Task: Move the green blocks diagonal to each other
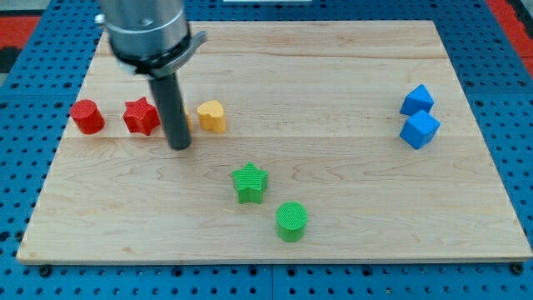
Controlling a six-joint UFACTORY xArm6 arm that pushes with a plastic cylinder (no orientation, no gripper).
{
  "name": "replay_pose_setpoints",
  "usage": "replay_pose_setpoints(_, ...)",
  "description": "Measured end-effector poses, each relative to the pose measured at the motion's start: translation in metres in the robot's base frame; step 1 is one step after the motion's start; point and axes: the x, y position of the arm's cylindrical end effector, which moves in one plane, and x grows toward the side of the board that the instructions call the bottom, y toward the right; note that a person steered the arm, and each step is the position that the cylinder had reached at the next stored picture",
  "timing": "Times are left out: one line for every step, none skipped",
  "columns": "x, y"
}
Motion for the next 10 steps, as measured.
replay_pose_setpoints(0.052,-0.016)
replay_pose_setpoints(0.095,-0.009)
replay_pose_setpoints(0.111,0.028)
replay_pose_setpoints(0.111,0.081)
replay_pose_setpoints(0.109,0.133)
replay_pose_setpoints(0.097,0.169)
replay_pose_setpoints(0.079,0.187)
replay_pose_setpoints(0.073,0.195)
replay_pose_setpoints(0.089,0.186)
replay_pose_setpoints(0.090,0.153)
